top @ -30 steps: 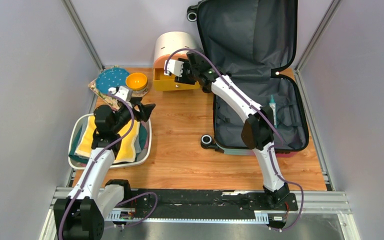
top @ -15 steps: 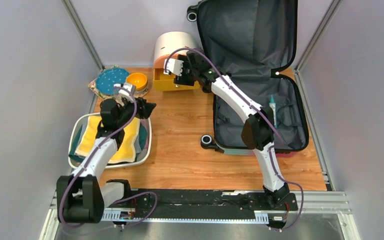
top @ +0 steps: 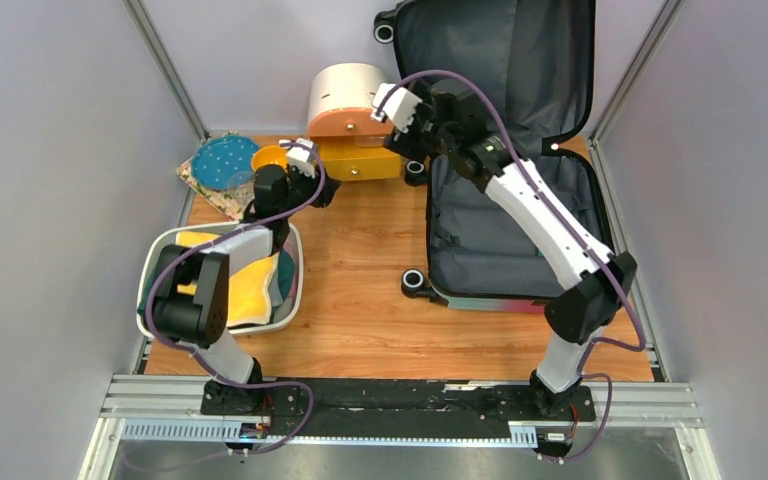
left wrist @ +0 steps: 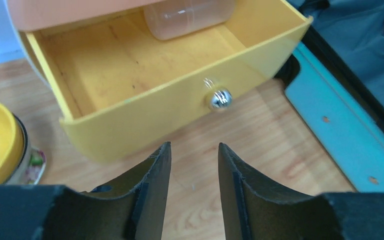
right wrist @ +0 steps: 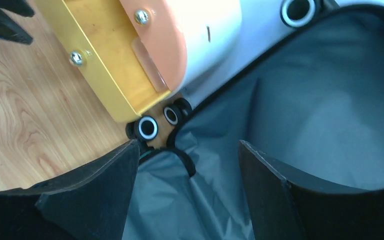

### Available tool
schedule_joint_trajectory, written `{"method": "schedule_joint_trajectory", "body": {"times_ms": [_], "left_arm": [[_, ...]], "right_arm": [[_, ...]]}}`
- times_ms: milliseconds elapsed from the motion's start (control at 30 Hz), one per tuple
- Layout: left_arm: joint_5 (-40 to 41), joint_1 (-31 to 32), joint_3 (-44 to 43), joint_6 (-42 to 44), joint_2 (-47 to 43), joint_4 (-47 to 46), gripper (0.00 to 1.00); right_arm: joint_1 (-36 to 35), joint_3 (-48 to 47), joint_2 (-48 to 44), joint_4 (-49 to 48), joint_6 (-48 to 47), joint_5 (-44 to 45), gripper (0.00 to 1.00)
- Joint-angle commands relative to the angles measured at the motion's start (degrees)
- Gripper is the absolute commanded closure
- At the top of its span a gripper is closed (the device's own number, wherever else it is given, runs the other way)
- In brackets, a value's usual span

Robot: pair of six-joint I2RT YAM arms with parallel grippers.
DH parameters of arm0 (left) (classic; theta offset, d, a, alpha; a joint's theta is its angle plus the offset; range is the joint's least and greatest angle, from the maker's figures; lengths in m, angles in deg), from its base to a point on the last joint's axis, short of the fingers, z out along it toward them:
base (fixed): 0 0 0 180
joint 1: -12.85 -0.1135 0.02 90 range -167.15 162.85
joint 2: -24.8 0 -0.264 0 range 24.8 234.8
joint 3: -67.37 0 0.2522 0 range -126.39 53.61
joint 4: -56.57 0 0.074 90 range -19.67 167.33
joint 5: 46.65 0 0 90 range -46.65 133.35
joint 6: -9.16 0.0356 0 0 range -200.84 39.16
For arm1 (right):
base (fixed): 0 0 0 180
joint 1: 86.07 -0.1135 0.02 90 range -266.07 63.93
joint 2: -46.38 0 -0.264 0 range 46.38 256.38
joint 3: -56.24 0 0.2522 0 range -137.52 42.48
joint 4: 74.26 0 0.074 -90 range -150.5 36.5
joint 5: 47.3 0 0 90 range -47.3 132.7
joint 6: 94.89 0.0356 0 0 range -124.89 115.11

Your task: Open, take out, and arrange the luggage

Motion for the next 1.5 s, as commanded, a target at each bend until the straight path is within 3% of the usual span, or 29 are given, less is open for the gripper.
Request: {"method": "schedule_joint_trajectory", "body": {"times_ms": [0, 267, 533, 767, 900, 1067, 1167, 1300, 1467], "left_arm": [[3.1, 1.5, -6.6, 5.2, 6.9, -9.4, 0.53], [4.4, 2.3, -16.5, 6.7, 19.3, -13.9, 0.55], [5.8, 2.7, -24.7, 8.4, 27.5, -16.8, 0.55], [5.6, 2.5, -25.0, 9.0, 26.9, -17.5, 0.50], [2.4, 2.5, -13.7, 1.3, 19.2, -17.6, 0.44], [2.9, 2.5, -7.8, -10.0, 14.3, -15.5, 0.37], [5.8, 1.6, -10.8, -20.5, 17.4, -11.5, 0.36], [3.4, 0.1, -19.3, -37.7, 24.4, -10.9, 0.30], [8.5, 1.0, -25.9, -40.0, 28.8, -5.3, 0.29]], "right_arm": [[3.1, 6.1, -6.4, 1.8, 5.7, 3.6, 0.22], [11.2, 12.9, -13.5, 4.7, 10.7, 4.0, 0.22], [13.4, 17.1, -17.5, 6.0, 10.7, 4.3, 0.22], [13.4, 17.8, -18.2, 6.5, 10.8, 4.4, 0.22], [13.5, 17.7, -18.4, 6.6, 10.9, 4.4, 0.22], [13.6, 18.5, -18.7, 6.5, 11.5, 4.0, 0.22], [13.9, 18.6, -18.2, 6.8, 11.5, 3.7, 0.22], [14.1, 18.8, -17.9, 6.9, 10.9, 4.0, 0.23], [14.9, 19.4, -18.2, 7.0, 11.4, 3.7, 0.23]]}}
